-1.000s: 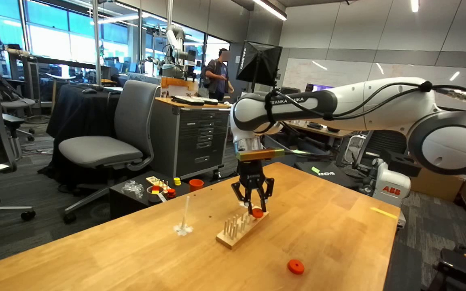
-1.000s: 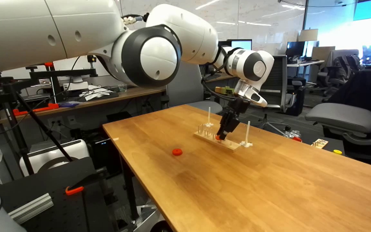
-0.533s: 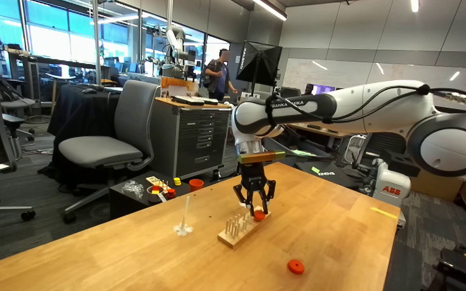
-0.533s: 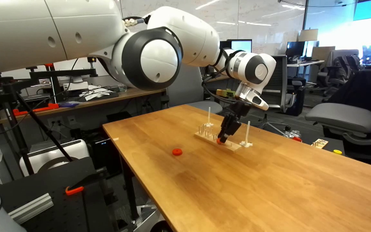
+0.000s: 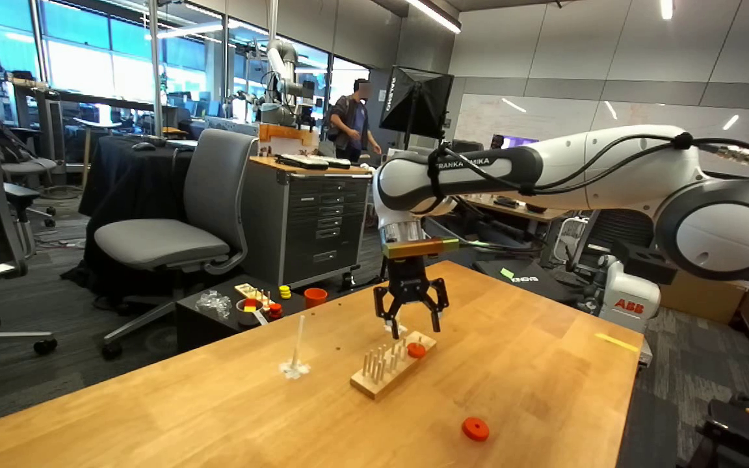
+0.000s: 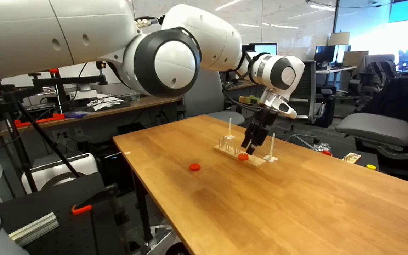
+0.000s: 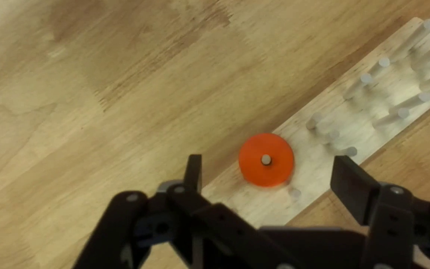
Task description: Put the orange ring on the wooden object
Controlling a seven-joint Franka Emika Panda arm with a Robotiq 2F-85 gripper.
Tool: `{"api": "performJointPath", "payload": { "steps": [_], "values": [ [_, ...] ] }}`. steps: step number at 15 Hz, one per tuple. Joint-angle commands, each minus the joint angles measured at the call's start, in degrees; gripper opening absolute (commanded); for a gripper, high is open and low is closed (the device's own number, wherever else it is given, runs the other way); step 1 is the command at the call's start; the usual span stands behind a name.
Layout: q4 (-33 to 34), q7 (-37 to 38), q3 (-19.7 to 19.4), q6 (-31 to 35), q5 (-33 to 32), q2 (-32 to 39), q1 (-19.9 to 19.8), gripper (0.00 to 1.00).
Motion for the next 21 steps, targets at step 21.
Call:
{"api": "performJointPath", "payload": {
  "steps": [21],
  "values": [
    [-0.43, -2.92, -1.72, -0.33, -5.91, -16.18, 0.59, 1.0]
  ]
}}
